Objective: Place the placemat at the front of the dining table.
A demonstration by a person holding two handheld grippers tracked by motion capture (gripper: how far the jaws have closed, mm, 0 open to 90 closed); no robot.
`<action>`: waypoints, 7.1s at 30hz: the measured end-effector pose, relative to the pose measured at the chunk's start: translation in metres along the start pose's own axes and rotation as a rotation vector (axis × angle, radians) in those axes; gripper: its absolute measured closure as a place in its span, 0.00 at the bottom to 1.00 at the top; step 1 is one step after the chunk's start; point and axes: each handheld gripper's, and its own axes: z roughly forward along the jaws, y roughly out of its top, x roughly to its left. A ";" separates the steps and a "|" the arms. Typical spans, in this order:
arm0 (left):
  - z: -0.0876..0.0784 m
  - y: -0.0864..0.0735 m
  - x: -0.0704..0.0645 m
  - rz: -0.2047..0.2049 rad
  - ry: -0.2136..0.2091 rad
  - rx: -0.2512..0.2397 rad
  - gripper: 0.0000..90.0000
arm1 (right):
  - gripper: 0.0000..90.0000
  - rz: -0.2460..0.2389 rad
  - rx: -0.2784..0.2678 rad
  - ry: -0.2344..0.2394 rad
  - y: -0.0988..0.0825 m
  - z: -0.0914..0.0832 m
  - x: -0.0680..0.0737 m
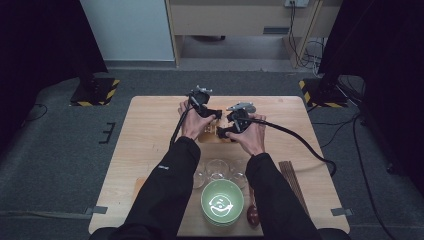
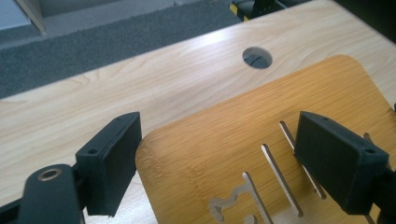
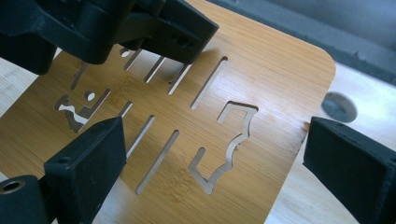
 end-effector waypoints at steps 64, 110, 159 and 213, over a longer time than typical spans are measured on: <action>0.089 -0.058 0.011 -0.135 0.025 0.257 0.17 | 0.12 0.016 0.281 0.057 -0.052 0.087 -0.003; 0.067 -0.080 0.042 0.033 0.042 0.254 0.12 | 0.23 0.008 0.231 0.031 -0.054 0.085 0.000; 0.070 -0.080 0.045 -0.022 0.025 0.225 0.16 | 0.21 0.096 0.164 -0.013 -0.042 0.067 -0.024; 0.032 -0.113 0.044 0.082 -0.101 0.209 0.15 | 0.32 -0.163 0.130 0.233 -0.092 0.059 -0.034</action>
